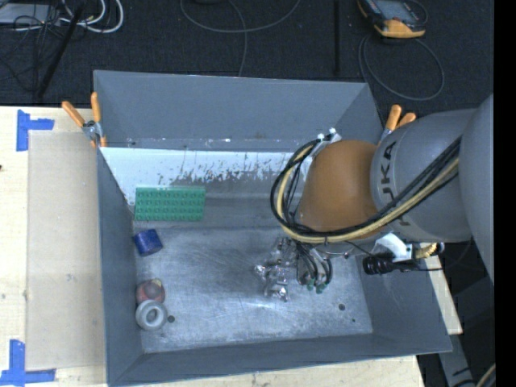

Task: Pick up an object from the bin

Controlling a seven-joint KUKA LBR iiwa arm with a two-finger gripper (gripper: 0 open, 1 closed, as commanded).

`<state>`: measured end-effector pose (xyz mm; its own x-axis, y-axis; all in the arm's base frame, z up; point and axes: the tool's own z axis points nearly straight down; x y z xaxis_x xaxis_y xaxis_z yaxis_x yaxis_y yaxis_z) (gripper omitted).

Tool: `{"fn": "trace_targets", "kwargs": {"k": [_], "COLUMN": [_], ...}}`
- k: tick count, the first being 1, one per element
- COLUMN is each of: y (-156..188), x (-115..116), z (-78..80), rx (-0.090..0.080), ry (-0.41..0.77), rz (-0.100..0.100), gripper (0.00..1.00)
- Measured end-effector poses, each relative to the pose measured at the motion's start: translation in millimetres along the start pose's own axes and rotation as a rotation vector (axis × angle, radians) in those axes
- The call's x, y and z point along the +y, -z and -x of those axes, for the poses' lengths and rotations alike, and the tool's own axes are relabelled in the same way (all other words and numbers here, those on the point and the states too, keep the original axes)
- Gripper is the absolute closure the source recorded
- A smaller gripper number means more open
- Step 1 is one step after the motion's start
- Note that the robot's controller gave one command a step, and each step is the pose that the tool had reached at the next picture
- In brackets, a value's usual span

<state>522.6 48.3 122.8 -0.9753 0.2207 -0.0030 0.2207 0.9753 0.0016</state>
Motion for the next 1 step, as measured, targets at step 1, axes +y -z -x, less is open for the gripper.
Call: {"fn": "trace_targets", "kwargs": {"k": [1], "y": [27.5], "x": [0.2], "z": [0.7], "rx": [0.002], "ry": [0.000], "rz": [0.000], "gripper": [1.00]}}
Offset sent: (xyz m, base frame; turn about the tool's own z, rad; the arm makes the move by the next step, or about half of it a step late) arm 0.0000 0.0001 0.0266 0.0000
